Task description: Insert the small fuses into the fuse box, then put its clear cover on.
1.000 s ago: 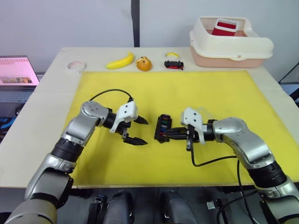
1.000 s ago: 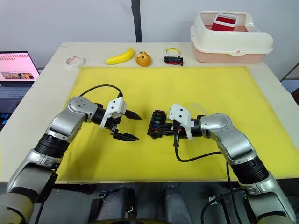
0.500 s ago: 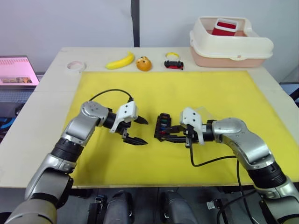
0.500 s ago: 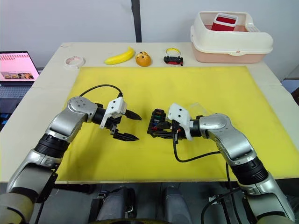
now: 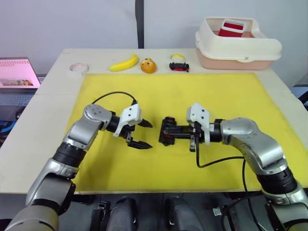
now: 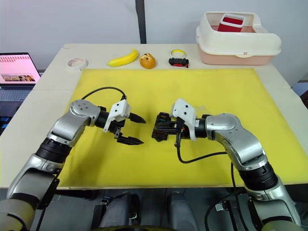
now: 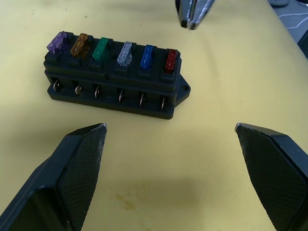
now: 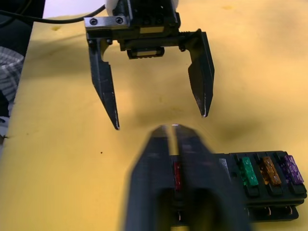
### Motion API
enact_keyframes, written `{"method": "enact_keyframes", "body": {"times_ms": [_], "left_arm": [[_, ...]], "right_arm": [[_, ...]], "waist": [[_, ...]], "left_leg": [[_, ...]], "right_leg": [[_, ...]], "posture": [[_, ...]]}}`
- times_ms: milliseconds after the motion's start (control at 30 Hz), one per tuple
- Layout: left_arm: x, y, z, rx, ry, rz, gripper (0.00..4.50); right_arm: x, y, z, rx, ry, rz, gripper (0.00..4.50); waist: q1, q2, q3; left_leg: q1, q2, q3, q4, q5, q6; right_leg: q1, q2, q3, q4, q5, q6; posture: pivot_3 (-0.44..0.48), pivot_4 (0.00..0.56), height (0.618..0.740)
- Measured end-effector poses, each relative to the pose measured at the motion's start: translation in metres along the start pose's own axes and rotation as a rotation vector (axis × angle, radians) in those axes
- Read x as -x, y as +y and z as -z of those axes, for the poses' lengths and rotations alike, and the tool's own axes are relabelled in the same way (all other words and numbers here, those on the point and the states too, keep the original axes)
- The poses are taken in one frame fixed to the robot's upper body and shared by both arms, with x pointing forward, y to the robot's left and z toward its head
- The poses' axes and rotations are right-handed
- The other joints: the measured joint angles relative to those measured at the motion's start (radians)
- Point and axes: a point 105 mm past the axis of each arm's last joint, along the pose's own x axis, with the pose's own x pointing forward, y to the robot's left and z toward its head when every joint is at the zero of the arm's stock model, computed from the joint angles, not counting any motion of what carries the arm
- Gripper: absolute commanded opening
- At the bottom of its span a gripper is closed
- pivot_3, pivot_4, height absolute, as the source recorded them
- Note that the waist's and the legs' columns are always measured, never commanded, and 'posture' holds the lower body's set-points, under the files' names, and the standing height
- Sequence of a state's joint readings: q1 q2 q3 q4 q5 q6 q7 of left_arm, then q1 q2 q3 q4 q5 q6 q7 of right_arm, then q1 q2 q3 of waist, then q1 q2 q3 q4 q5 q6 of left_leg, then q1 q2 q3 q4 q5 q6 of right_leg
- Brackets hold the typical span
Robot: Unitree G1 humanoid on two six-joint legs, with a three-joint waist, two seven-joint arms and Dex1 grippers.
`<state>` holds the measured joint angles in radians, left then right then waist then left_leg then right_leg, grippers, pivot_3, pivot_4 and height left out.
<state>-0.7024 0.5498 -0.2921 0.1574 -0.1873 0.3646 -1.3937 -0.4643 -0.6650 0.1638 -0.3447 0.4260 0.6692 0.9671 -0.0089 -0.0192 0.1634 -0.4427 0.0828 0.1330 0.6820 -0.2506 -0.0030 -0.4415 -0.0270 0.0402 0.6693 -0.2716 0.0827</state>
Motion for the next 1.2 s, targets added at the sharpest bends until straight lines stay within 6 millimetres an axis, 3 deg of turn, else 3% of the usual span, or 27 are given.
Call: {"method": "enact_keyframes", "body": {"times_ms": [300, 433, 700, 967, 1200], "left_arm": [[-0.004, -0.002, -0.002, 0.0, -0.017, -0.018, 4.5], [-0.01, -0.011, -0.008, 0.03, -0.067, -0.055, 4.5], [-0.018, -0.025, -0.018, 0.084, -0.103, -0.287, 4.5], [-0.034, -0.022, -0.024, 0.127, -0.075, -0.479, 4.5], [-0.044, -0.018, -0.023, 0.178, -0.053, -0.564, 4.5]], "right_arm": [[0.001, -0.002, 0.015, -0.032, 0.028, 0.021, 0.02], [0.015, -0.007, 0.007, -0.013, 0.03, 0.071, 0.02], [0.045, -0.007, 0.007, -0.003, 0.072, 0.199, 0.02], [0.053, -0.011, 0.005, -0.006, 0.072, 0.25, 0.02], [0.066, -0.039, 0.005, 0.001, 0.093, 0.389, 0.02]], "waist": [[-0.001, 0.0, 0.0], [0.0, 0.0, 0.0], [0.0, 0.0, 0.0], [0.0, 0.0, 0.0], [0.0, 0.0, 0.0]], "left_leg": [[0.0, 0.0, 0.0, 0.0, 0.0, 0.0], [0.0, 0.0, -0.001, 0.0, 0.0, 0.0], [0.0, 0.0, -0.001, 0.0, 0.0, 0.0], [0.001, 0.0, -0.002, 0.0, 0.0, 0.0], [0.001, -0.001, -0.002, 0.0, 0.0, 0.0]], "right_leg": [[0.0, 0.0, 0.0, 0.0, 0.0, 0.0], [0.0, 0.0, 0.0, 0.0, 0.0, 0.0], [0.001, 0.0, 0.0, 0.0, 0.0, 0.0], [0.002, 0.0, 0.0, 0.0, 0.0, 0.0], [0.002, 0.0, 0.0, -0.001, 0.0, 0.0]], "posture": [[0.0, 0.15, 0.739], [0.0, 0.15, 0.739], [0.0, 0.15, 0.739], [0.0, 0.15, 0.739], [0.0, 0.15, 0.739]]}}
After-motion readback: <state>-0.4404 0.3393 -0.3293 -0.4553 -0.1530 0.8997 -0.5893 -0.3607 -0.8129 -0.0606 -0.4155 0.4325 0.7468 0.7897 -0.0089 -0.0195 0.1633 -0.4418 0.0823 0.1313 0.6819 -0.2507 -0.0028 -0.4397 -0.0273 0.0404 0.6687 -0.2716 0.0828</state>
